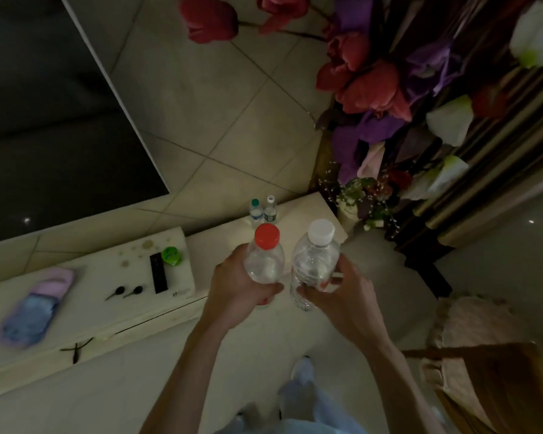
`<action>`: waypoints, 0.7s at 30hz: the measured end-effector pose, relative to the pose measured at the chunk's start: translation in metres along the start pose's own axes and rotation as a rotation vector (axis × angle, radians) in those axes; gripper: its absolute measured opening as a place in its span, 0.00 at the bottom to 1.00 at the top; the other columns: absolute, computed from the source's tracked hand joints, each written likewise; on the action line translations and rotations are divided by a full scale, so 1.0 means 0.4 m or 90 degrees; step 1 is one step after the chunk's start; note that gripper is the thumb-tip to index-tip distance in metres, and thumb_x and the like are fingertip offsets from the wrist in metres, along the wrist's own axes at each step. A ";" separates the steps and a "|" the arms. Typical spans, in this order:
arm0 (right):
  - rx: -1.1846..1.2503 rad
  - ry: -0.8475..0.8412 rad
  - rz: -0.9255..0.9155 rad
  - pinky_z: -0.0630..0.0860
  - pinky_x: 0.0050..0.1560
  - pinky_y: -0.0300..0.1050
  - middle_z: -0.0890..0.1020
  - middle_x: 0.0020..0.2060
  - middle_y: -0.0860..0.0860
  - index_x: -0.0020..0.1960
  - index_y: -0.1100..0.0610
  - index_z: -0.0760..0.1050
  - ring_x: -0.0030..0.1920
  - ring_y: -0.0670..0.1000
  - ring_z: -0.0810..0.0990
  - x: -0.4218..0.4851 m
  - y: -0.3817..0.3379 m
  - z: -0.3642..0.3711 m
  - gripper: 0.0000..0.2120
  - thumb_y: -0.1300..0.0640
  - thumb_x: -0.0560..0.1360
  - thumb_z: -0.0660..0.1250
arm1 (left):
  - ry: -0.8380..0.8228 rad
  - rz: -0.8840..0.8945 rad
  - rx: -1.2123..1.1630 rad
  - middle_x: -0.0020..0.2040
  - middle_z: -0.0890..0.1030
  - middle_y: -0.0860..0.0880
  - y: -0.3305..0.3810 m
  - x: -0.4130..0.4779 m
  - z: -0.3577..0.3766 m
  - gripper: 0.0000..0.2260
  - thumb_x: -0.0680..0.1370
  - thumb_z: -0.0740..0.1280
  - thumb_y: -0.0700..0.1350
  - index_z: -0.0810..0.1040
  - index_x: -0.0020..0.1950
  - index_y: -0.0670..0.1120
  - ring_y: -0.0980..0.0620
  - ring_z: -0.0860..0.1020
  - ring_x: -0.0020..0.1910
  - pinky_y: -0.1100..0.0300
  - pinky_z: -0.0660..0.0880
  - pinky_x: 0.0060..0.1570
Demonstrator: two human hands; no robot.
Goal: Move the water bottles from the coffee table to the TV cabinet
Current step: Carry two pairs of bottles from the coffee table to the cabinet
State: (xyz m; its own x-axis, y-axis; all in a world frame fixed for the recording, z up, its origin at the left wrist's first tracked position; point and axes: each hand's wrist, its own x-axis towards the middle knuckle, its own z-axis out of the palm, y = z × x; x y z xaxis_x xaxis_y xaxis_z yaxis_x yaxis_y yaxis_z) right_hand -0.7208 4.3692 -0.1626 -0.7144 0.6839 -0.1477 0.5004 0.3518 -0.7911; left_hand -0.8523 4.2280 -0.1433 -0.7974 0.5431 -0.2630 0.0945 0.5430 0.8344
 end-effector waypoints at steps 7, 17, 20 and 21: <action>-0.008 -0.056 -0.051 0.77 0.52 0.43 0.79 0.51 0.41 0.58 0.43 0.71 0.53 0.44 0.79 0.180 0.042 -0.057 0.28 0.47 0.63 0.79 | 0.075 -0.041 -0.010 0.53 0.81 0.55 0.067 0.100 0.071 0.32 0.59 0.80 0.50 0.74 0.61 0.54 0.54 0.79 0.52 0.56 0.77 0.51; -0.021 -0.154 -0.069 0.72 0.48 0.33 0.78 0.49 0.40 0.57 0.43 0.69 0.50 0.41 0.78 0.344 0.037 0.021 0.28 0.46 0.63 0.79 | 0.102 -0.105 -0.008 0.53 0.81 0.55 0.050 0.222 0.069 0.33 0.59 0.80 0.51 0.74 0.62 0.52 0.55 0.79 0.51 0.62 0.74 0.48; -0.042 -0.170 -0.065 0.73 0.50 0.34 0.80 0.52 0.41 0.61 0.46 0.71 0.51 0.41 0.78 0.404 0.035 0.058 0.31 0.43 0.63 0.79 | 0.094 -0.126 -0.011 0.53 0.81 0.54 0.017 0.287 0.061 0.32 0.60 0.80 0.49 0.75 0.62 0.51 0.54 0.79 0.51 0.62 0.73 0.48; -0.047 -0.174 -0.061 0.74 0.51 0.35 0.80 0.53 0.42 0.61 0.47 0.71 0.52 0.41 0.78 0.424 0.035 0.071 0.31 0.43 0.63 0.79 | 0.088 -0.134 -0.009 0.53 0.81 0.54 0.008 0.313 0.059 0.32 0.61 0.80 0.48 0.74 0.62 0.50 0.54 0.78 0.51 0.62 0.71 0.47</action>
State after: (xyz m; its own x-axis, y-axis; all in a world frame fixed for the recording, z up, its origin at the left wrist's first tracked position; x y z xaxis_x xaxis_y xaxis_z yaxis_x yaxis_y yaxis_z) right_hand -0.8488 4.4719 -0.2158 -0.8604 0.4517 -0.2360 0.4509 0.4588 -0.7656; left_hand -0.9377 4.3128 -0.1852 -0.8730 0.3257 -0.3631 -0.0891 0.6253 0.7753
